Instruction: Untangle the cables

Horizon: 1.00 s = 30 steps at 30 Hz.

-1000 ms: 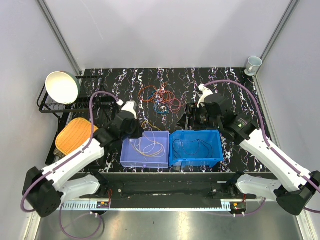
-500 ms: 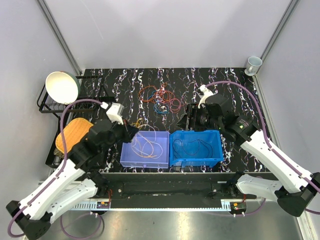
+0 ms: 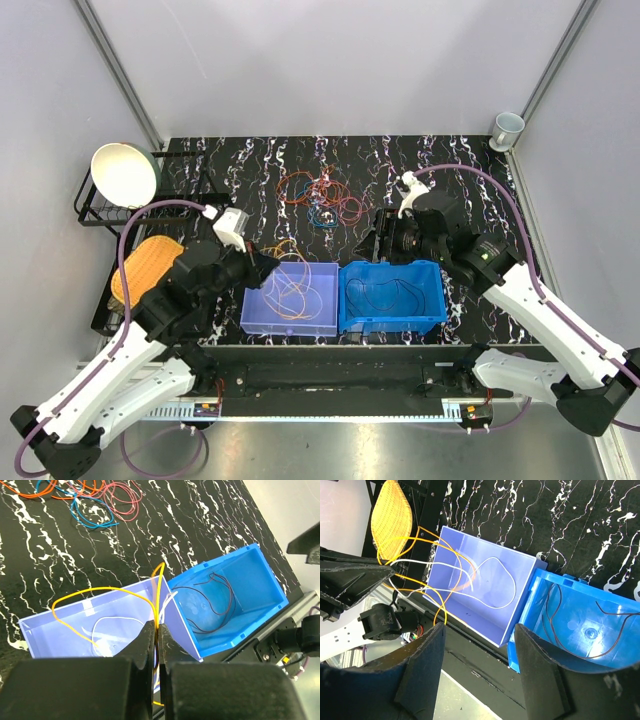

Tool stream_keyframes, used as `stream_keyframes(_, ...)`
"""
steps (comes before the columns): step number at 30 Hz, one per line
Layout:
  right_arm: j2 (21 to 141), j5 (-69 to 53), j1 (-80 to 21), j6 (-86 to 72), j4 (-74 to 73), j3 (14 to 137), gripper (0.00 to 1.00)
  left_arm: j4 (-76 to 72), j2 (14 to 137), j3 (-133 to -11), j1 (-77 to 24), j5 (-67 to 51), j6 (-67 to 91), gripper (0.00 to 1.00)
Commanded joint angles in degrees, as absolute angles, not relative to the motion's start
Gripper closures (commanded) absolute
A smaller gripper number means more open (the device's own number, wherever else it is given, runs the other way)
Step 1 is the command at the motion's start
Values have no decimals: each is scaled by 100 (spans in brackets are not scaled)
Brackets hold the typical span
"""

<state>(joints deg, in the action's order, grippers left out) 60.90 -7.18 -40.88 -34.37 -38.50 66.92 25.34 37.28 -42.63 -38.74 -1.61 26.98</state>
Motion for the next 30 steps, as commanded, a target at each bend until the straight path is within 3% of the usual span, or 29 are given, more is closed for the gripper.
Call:
stream_keyframes(1,5976,-809,-4087,-3498,-3656,6653,37,2329,3779,-4316,-3894,-535,2707,100)
stream_keyframes(8,5924,-809,-4087,-3498,-3656,6610,37,2110,3867,-3973,-3902,-387,3040,100)
stream_keyframes(18,5924,-809,-4087,-3516,-3612,6513,37,1363,4332,-2937,-3894,720,4543,100)
stream_keyframes(26,5985,-852,-4087,-3524,-3560,6442,37,1204,4834,-2944,-3902,1256,5264,100)
stream_keyframes(30,5968,-853,-4087,-3533,-3560,6416,37,1441,4887,-3506,-3894,1318,5335,100)
